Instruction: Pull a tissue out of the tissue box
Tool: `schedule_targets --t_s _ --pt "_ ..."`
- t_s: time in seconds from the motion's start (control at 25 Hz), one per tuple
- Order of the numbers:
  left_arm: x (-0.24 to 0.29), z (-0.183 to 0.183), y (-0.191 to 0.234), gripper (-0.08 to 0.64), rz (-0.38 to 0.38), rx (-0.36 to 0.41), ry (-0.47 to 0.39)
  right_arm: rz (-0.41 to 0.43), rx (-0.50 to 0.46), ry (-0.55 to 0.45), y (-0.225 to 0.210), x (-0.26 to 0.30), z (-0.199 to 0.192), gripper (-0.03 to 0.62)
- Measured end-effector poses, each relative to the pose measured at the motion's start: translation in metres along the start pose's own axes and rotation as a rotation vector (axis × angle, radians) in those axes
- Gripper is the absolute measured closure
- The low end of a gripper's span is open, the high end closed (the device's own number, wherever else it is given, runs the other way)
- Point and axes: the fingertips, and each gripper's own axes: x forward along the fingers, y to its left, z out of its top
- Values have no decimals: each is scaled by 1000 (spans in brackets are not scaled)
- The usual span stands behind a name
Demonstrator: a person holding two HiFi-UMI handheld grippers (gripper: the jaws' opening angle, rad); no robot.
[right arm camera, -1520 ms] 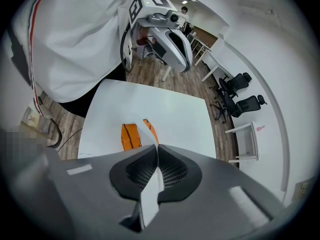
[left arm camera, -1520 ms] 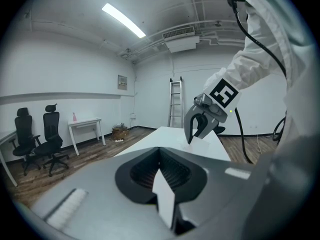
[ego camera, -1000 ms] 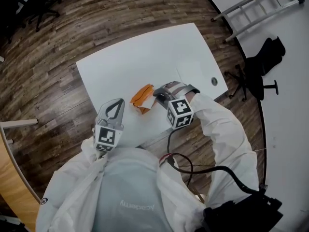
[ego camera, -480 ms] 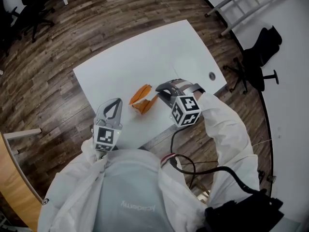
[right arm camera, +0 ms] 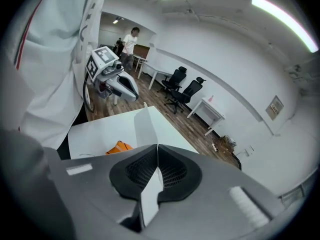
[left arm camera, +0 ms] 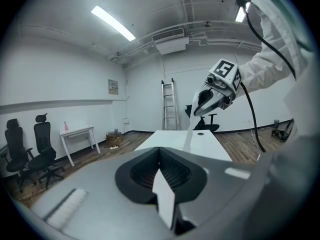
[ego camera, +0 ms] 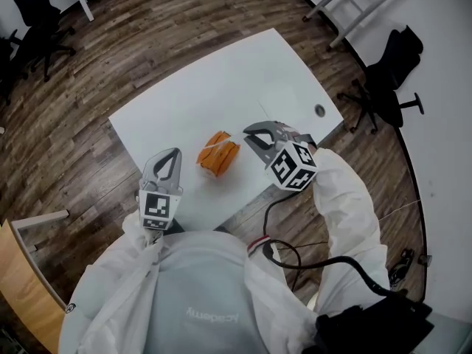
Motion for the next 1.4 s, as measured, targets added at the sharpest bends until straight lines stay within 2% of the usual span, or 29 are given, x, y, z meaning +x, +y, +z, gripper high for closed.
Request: schedule_targets --t_s 0.32,0.56,0.76,1.04,1.4 --pt "5 4 -2 560 -18 16 2 -143 228 -103 -15 -20 -9 590" --pt "4 5 0 560 -24 28 -1 -283 413 -180 -21 -36 -22 591" --pt "6 5 2 560 -33 38 -2 -363 550 -223 -18 -49 -37 591" --pt "7 8 8 560 -40 49 -5 -515 751 -295 -12 -65 -55 591" --pt "15 15 20 560 -73 52 -14 -680 916 -307 2 -70 -70 591"
